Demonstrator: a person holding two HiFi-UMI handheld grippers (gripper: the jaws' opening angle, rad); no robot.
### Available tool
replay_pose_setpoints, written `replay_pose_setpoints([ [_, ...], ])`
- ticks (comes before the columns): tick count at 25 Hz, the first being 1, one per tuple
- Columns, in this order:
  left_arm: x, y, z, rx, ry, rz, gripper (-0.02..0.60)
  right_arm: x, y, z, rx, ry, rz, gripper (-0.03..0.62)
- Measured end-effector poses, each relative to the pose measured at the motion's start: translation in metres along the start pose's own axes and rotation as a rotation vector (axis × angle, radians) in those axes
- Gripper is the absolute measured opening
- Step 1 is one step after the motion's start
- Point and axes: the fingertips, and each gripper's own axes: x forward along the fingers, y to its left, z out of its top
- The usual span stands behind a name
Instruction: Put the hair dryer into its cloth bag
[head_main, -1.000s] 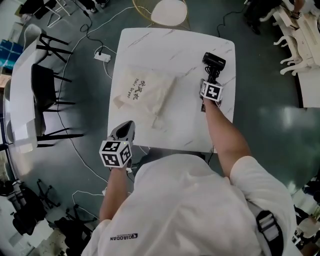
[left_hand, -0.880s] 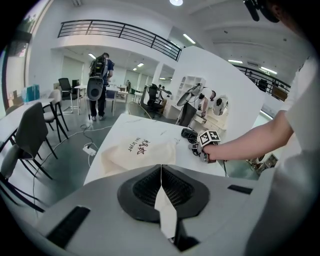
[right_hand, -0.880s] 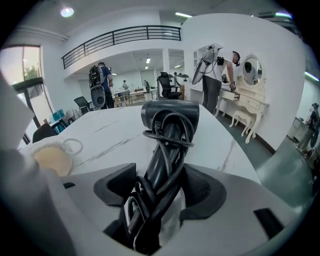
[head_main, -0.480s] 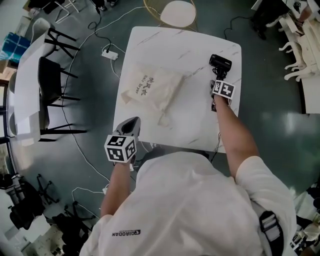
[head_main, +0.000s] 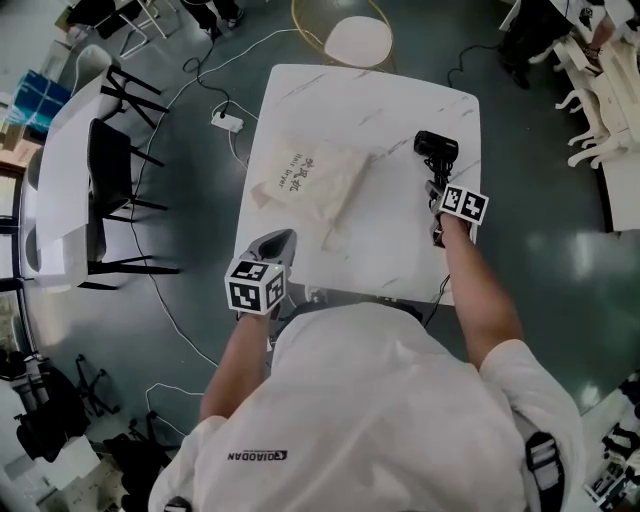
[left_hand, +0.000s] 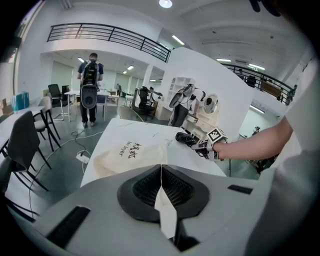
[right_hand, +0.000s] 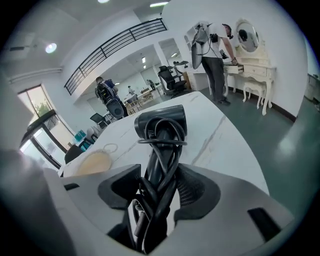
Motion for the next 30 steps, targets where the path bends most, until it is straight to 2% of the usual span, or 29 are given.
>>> replay_pose_setpoints([
  [4, 0.003, -0.006, 0.003, 0.049, 0.0, -0.008, 0.029, -0.027, 0.006, -0.02, 0.064, -0.023, 0.052, 0.235],
  [9, 0.014, -0.012, 0.006, 0.144, 0.012, 0.0, 0.031, -0.07, 0.024, -0.041, 0.143, -0.066, 0.186, 0.235],
  [13, 0.029, -0.02, 0.006, 0.199, 0.032, -0.025, 0.035, -0.107, 0.039, -0.059, 0.139, -0.1, 0.25, 0.235],
  [15, 0.037, -0.021, 0.008, 0.227, 0.045, -0.034, 0.091, -0.121, 0.048, -0.063, 0.125, -0.115, 0.272, 0.235],
  [21, 0.064, -0.036, 0.012, 0.327, 0.098, -0.046, 0.115, -0.157, 0.058, -0.078, 0.105, -0.137, 0.299, 0.235],
  [25, 0.094, -0.042, 0.004, 0.438, 0.178, -0.012, 0.156, -0.176, 0.059, -0.088, 0.074, -0.142, 0.297, 0.235],
  [28, 0.122, -0.042, -0.001, 0.562, 0.231, 0.056, 0.176, -0.186, 0.058, -0.097, 0.058, -0.143, 0.296, 0.235],
  [30, 0.141, -0.041, -0.006, 0.646, 0.255, 0.107, 0.211, -0.192, 0.056, -0.105, 0.045, -0.143, 0.289, 0.235],
])
